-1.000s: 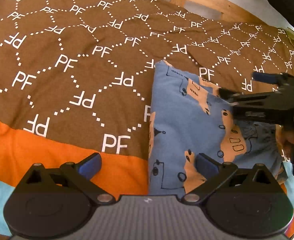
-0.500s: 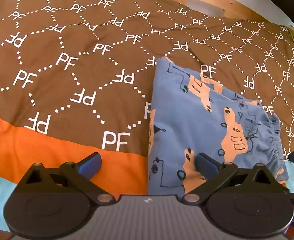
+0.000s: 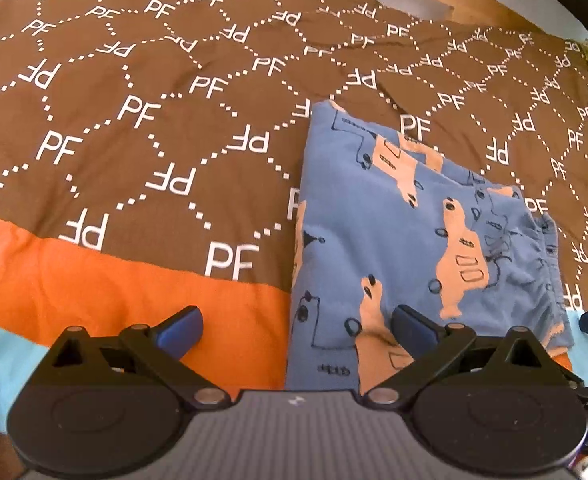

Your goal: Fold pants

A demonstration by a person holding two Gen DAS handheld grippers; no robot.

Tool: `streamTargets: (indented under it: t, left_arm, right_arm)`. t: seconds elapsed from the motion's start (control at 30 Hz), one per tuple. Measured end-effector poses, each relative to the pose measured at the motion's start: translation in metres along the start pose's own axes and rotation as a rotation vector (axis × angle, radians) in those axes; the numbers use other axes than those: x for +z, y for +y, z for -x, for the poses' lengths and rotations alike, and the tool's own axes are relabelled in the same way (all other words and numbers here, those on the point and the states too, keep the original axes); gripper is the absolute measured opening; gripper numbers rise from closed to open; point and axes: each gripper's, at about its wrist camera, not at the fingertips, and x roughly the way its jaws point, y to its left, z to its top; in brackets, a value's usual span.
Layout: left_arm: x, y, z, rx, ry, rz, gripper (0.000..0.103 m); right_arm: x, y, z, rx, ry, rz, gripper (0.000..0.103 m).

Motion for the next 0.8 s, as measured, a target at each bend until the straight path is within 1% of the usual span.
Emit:
streamTargets:
  t: [0.03, 0.1, 0.23, 0.27, 0.3, 0.43, 0.57, 0.7, 0.77, 0.8]
  left_arm:
    - [0.002, -0.001, 0.004, 0.004, 0.013, 0.000, 0.103]
    - [0.005, -0.004, 0.013, 0.044, 0.022, -0.011, 0.103]
    - [0.009, -0.017, 0.038, 0.162, -0.080, -0.098, 0.103]
    - [0.011, -0.020, 0.044, 0.186, -0.102, -0.116, 0.103]
    - [0.013, -0.022, 0.048, 0.195, -0.119, -0.125, 0.103]
    - [0.018, -0.025, 0.063, 0.180, -0.164, -0.133, 0.103]
    - [0.019, -0.028, 0.068, 0.179, -0.181, -0.154, 0.103]
    - [0.018, -0.026, 0.068, 0.141, -0.155, -0.144, 0.103]
    - [0.018, -0.023, 0.064, 0.113, -0.123, -0.129, 0.103]
    - [0.017, -0.020, 0.060, 0.099, -0.101, -0.117, 0.103]
  right_arm:
    - [-0.001, 0.000, 0.003, 0.000, -0.001, -0.005, 0.102]
    - [-0.002, 0.000, 0.009, -0.003, -0.016, -0.010, 0.102]
    - [-0.002, 0.001, 0.022, -0.023, -0.074, -0.001, 0.102]
    - [-0.001, 0.002, 0.025, -0.028, -0.084, 0.005, 0.102]
    - [0.000, 0.003, 0.027, -0.031, -0.094, 0.010, 0.102]
    - [0.007, 0.007, 0.031, -0.034, -0.120, 0.019, 0.102]
    - [0.011, 0.012, 0.034, -0.036, -0.131, 0.031, 0.102]
    - [0.014, 0.015, 0.033, -0.045, -0.130, 0.042, 0.102]
    - [0.017, 0.016, 0.031, -0.056, -0.109, 0.048, 0.102]
    - [0.018, 0.016, 0.028, -0.063, -0.083, 0.050, 0.102]
